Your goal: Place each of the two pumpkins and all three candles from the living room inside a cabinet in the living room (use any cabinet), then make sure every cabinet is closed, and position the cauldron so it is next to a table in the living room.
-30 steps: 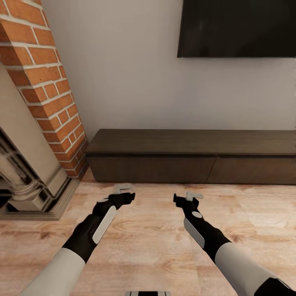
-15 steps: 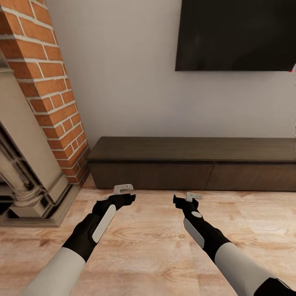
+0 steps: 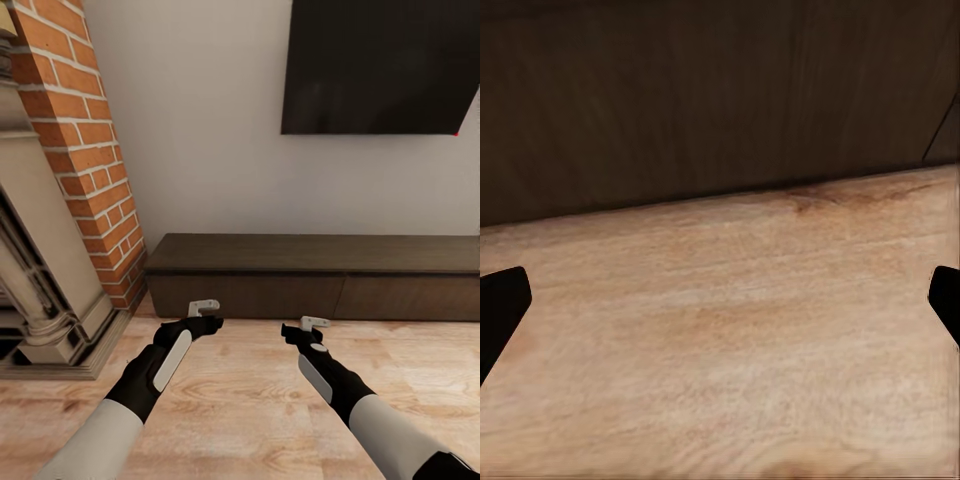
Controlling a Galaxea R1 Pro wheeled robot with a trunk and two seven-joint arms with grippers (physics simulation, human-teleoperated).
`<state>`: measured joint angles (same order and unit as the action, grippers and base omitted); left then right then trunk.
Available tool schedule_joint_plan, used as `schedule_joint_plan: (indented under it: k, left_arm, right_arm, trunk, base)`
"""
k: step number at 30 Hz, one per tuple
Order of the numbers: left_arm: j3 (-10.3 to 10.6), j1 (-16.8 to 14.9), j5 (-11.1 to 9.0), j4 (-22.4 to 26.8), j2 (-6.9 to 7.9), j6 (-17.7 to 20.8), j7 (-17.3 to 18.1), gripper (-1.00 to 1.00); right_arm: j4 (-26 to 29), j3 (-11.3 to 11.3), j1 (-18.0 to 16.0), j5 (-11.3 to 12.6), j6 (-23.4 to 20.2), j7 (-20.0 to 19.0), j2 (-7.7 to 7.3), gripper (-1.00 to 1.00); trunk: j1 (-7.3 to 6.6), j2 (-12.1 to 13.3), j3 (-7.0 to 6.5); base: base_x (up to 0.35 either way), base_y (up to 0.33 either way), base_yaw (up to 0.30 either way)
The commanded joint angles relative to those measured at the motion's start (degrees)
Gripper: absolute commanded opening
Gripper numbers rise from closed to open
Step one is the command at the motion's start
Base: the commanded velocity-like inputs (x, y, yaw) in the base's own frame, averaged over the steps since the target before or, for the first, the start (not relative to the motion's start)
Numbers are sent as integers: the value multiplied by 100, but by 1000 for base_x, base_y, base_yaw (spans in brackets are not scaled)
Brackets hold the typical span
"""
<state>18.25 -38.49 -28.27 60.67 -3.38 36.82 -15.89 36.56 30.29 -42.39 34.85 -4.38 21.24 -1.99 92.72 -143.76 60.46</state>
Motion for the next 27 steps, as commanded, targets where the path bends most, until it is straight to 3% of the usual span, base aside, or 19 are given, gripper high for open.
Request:
schedule_joint_plan:
  k: [1,7,10,15,17,22,27]
  left_arm:
    - [-11,-10,-62,-14,15,97,-57,100]
    - [-197,-10,-82,-467,41,236,-54,100]
    - [-205,-2,-76,-900,60,234,-46,100]
    - [-200,7,-87,-1706,98,159,-8,100]
    - [-198,8,-85,-1909,96,104,-4,100]
    - [-207,8,-79,-2026,100,68,7,100]
    - [-200,8,-67,-2029,98,74,-3,100]
  right_arm:
    - [12,41,1,38,-44,78,-10,100]
    - [67,45,60,527,-177,131,-23,100]
    - [234,45,332,761,-304,135,-59,100]
    - [324,43,592,853,-350,135,-123,100]
    - [308,46,618,991,-387,135,-201,100]
    - [305,47,829,1815,-532,124,-337,100]
    - [347,50,1049,1975,-518,110,-352,100]
  trunk:
    - [-3,-1,-17]
    - [-19,7,-150]
    - [-27,11,-216]
    - [-39,18,-327]
    - [-45,21,-372]
    - [-58,27,-482]
    - [-70,34,-593]
  base:
    - [0,0,0]
    - [0,0,0]
    - [0,0,0]
    - [0,0,0]
    - [0,0,0]
    - [0,0,0]
    - [0,0,0]
